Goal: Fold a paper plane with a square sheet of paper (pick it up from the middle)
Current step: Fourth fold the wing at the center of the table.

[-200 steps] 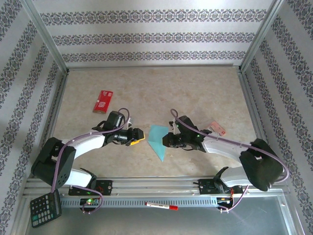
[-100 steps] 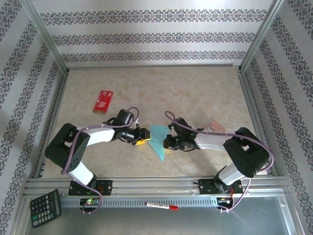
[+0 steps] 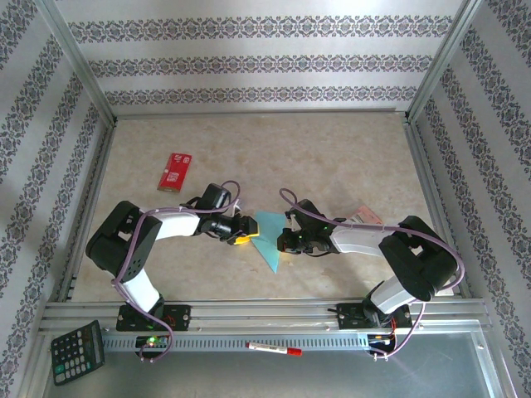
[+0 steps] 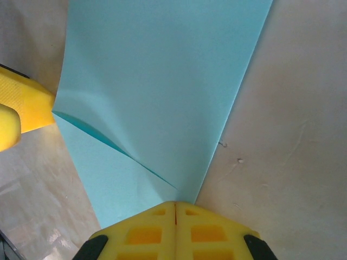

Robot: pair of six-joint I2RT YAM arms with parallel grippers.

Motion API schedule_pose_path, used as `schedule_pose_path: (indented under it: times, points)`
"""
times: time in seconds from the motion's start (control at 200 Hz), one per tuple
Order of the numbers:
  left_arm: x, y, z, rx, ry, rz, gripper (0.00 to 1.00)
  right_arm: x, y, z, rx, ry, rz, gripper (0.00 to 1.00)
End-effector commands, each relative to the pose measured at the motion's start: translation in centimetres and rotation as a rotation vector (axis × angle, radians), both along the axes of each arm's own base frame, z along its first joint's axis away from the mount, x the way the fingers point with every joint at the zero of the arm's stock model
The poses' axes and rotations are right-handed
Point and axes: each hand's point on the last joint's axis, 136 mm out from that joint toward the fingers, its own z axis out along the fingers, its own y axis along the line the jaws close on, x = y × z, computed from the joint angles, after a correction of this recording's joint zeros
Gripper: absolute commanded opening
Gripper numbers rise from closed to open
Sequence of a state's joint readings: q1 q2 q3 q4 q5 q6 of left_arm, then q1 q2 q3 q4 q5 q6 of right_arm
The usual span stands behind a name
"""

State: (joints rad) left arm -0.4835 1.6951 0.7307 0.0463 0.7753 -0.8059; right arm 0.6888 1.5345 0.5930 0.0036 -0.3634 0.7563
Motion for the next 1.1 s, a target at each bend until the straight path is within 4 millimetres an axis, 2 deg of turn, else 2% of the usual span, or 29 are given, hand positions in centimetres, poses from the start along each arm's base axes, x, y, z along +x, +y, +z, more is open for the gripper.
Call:
schedule_pose_path:
  times: [0.0,0.355,0.585,0.689,0.774,0.904,1.099]
  points:
    - [0.5,-1.0,0.8,-0.046,-0.016,-0.011,0.47,-0.4,-1.6,-1.4,-0.060,0.025,-0.036,0.00]
    - [0.5,-1.2,1.7,-0.064,-0.055,-0.034,0.40,-0.4,-1.5,-1.5,-0.061,0.029,-0.027,0.00]
    - [0.8,-1.2,0.9,-0.037,-0.064,-0.055,0.24,-0.5,-0.9,-1.4,-0.047,0.026,0.024,0.00]
    - [1.1,-1.1,0.5,-0.022,-0.059,-0.049,0.13,-0.4,-0.7,-1.0,-0.049,0.008,0.069,0.00]
    - [1.2,-0.8,0.5,0.002,-0.056,-0.033,0.08,0.0,-0.4,-0.1,-0.046,-0.025,0.117,0.03]
    - [0.9,-0.5,1.2,-0.006,-0.029,0.028,0.00,0.7,0.1,2.2,-0.053,-0.089,0.188,0.13]
    - [0.1,1.5,2.4,0.030,-0.006,0.175,0.00,0.3,1.4,5.2,-0.098,-0.216,0.240,0.27]
